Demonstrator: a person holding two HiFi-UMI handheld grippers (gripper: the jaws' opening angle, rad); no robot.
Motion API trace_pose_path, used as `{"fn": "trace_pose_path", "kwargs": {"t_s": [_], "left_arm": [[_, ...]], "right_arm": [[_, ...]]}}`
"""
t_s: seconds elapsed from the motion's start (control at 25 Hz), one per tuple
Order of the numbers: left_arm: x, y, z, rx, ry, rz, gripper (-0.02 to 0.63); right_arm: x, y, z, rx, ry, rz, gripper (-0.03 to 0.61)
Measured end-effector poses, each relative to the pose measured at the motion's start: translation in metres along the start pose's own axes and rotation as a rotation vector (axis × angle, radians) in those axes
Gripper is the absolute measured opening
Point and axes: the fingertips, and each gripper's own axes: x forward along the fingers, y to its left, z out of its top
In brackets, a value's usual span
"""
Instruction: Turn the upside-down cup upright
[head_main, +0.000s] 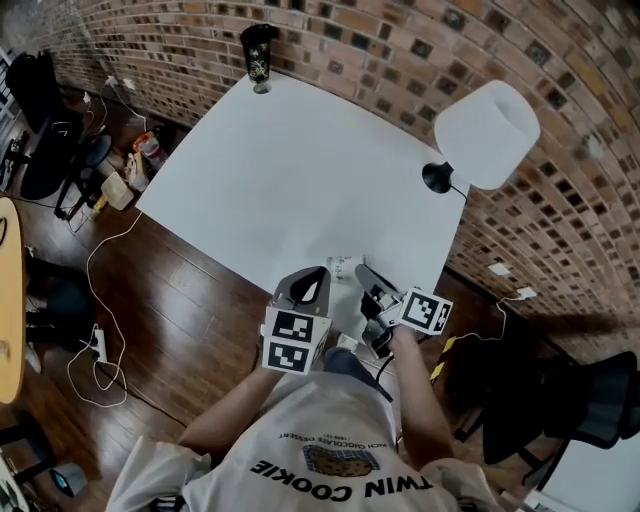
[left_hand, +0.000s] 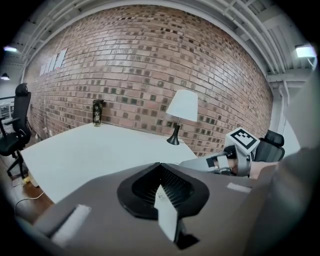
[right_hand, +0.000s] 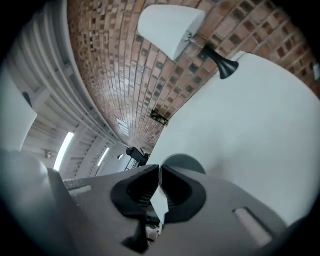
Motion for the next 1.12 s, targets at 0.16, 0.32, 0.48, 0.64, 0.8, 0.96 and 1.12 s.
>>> {"fn": "trace_pose_path", "kwargs": {"t_s": [0.16,0.32,0.48,0.64,0.8,0.96,1.12], "left_arm": [[0.006,-0.002,0.004,0.0,-0.005,0.013,0.003],[0.012,-0.005,0.004,-0.006,0.0,0.024,0.003],[0.013,-0.006,0.005,-0.009,0.004,0.041,0.003],[0.015,-0.006,0.006,-0.013,0.002,0.054,0.003],[0.015,-0.005,0.004,-0.014,0.007,0.061,0.003],[0.015,-0.007,0.002,-0.016,0.007,0.062,0.003],[0.013,-0.006,0.002,-0.018,0.005,0.064,0.003]], "right_arm": [[-0.008,-0.026,-0.003,0.1,0.001,-0.042,0.021],[-0.011,-0.04,-0.001,0.139,0.002,-0.052,0.023],[-0.008,-0.041,0.0,0.165,0.004,0.005,0.028],[-0.009,-0.043,-0.002,0.15,0.017,0.002,0.035],[-0.009,-0.041,-0.003,0.131,0.027,0.016,0.077],[-0.011,-0.044,-0.006,0.129,0.037,-0.003,0.08],[-0.014,-0.042,-0.004,0.116,0.034,0.0,0.08]]}}
